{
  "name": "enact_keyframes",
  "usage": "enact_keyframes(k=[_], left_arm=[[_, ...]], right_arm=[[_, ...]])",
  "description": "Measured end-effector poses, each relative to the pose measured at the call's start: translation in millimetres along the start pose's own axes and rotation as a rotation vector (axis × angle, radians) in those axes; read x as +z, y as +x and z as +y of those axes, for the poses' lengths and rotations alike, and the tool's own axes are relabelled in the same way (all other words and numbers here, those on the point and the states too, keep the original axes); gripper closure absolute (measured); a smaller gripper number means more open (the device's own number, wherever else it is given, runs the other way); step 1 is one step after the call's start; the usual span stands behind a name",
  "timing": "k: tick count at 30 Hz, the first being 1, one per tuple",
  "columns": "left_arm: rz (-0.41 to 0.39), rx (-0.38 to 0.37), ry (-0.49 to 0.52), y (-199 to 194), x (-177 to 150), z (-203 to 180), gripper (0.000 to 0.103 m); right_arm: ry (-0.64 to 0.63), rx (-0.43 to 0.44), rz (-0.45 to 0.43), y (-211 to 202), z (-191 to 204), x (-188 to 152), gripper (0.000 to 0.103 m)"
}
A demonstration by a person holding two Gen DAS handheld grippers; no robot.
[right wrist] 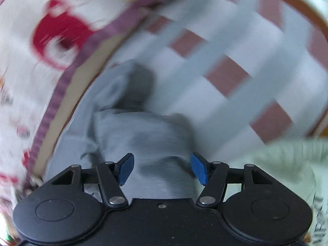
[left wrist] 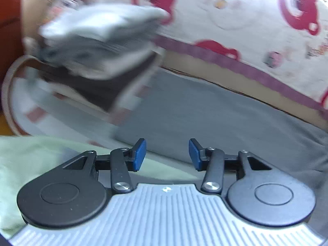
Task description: Fold clothes
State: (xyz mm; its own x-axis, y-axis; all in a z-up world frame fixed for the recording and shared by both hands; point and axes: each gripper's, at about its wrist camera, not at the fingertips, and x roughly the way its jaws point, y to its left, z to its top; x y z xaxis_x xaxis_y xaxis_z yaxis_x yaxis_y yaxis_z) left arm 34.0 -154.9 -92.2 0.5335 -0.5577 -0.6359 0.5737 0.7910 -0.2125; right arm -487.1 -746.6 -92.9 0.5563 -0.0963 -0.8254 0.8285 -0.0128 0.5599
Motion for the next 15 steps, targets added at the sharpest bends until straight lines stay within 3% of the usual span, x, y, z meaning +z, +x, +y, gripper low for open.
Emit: enact_keyframes(k=[3,6,10,15], left_arm=[[0.081,-0.074,0.014,15,-10,-24,0.058],[0.133,-0.134,0.031,24,-20,-47,0.058],[0.201,-0.154,0.132,33,-25,-73,0.057],[0.203,-0.158,0.204,32,-20,-88,0.057]], right_arm=[[0.103,0.129,0.065,23,-36,-2,0.036],[0.102,0.212,0.135,46,-44,-10,0.036],[0.09,0.174,0.206,79,-45,-6,0.036],[0.052,0.152,0.182,113,-32,6,0.032]])
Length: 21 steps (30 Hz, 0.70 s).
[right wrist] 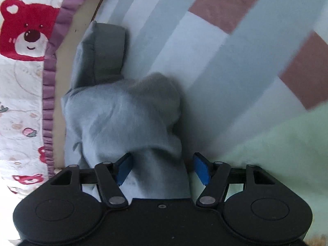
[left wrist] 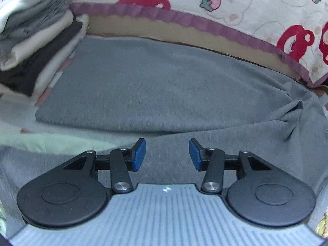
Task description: Fold clothes
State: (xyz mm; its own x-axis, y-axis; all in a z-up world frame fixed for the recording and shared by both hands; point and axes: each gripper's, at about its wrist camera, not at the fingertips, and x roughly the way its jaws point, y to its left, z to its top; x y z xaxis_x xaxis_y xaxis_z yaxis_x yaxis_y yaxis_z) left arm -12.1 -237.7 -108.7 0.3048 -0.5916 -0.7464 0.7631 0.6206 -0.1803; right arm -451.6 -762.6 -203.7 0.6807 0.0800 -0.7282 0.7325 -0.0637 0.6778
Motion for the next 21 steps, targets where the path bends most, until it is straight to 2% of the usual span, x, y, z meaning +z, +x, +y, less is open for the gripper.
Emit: enact_keyframes(k=[2,3,4,5,6,9,11,13,14,16,19,21], left_arm=[[0.013,0.0,-0.006,3,-2,-1,0.057],[0.025,0.012,-0.003,6,-3,-2,0.057],[0.037,0.024,0.0,9,-2,-3,0.057],[0.046,0.041,0.008,11,-3,-4,0.058],[0.048,0.054,0.016,11,-3,-5,0.058],[0.037,0.047,0.014,8,-1,-6,0.058],[0.041,0.034,0.002,9,-1,-7,0.058],[0.082,0.008,0.021,15,-6,-12,0.058],[0.103,-0.006,0.031,18,-8,-15,0.058],[0.153,-0.025,0.066,26,-16,-22,0.057],[0.18,-0.009,0.119,34,-27,-30,0.058],[0.185,0.0,0.121,34,-28,-29,0.058]], right_arm=[[-0.03,0.0,-0.041,15,7,2,0.034],[-0.054,0.004,-0.08,19,12,0,0.043],[-0.12,-0.006,-0.125,18,24,-3,0.077],[-0.204,-0.021,-0.169,16,40,-7,0.086],[-0.287,-0.037,-0.213,13,55,-10,0.088],[-0.559,-0.012,-0.457,-37,111,-39,0.092],[-0.715,-0.107,-0.643,-77,145,-70,0.094],[-0.857,-0.315,-0.804,-99,167,-101,0.094],[-0.871,-0.401,-0.822,-100,165,-105,0.094],[-0.845,-0.545,-0.802,-95,151,-101,0.094],[-0.701,-0.62,-0.622,-68,102,-61,0.091],[-0.65,-0.695,-0.543,-54,76,-42,0.088]])
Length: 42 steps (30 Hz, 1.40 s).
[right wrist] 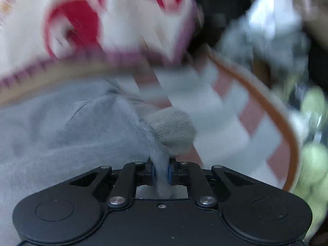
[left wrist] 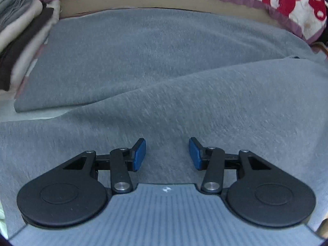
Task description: Fold clothes
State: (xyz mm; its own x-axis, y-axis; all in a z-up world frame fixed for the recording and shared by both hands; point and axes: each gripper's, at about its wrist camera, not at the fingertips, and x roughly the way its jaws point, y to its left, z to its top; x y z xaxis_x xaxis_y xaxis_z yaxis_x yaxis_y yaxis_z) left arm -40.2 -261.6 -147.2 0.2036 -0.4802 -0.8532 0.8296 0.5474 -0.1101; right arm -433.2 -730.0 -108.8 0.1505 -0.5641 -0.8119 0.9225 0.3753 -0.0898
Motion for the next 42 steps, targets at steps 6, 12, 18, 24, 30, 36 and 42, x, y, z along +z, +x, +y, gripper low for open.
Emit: enact_keyframes(k=[6,12,18,24,30,36,42], left_arm=[[-0.013,-0.013,-0.078,-5,-2,12,0.057],[-0.025,0.002,-0.138,-3,-4,17,0.057],[-0.06,0.054,-0.191,-13,-1,27,0.057],[-0.068,0.086,-0.226,-21,-1,38,0.057],[-0.06,0.129,-0.277,-22,-6,50,0.057],[-0.051,0.135,-0.243,-19,-6,43,0.057],[-0.045,0.156,-0.225,-15,-6,45,0.057]], right_arm=[[0.25,0.174,-0.01,0,-54,-12,0.056],[0.375,0.288,0.07,3,-72,-45,0.05],[0.589,0.459,0.217,43,-76,-75,0.042],[0.392,0.369,0.203,51,-23,-35,0.094],[0.011,0.502,0.025,-14,91,31,0.095],[0.056,0.835,0.096,-16,146,37,0.08],[0.323,0.617,-0.1,-33,54,28,0.06]])
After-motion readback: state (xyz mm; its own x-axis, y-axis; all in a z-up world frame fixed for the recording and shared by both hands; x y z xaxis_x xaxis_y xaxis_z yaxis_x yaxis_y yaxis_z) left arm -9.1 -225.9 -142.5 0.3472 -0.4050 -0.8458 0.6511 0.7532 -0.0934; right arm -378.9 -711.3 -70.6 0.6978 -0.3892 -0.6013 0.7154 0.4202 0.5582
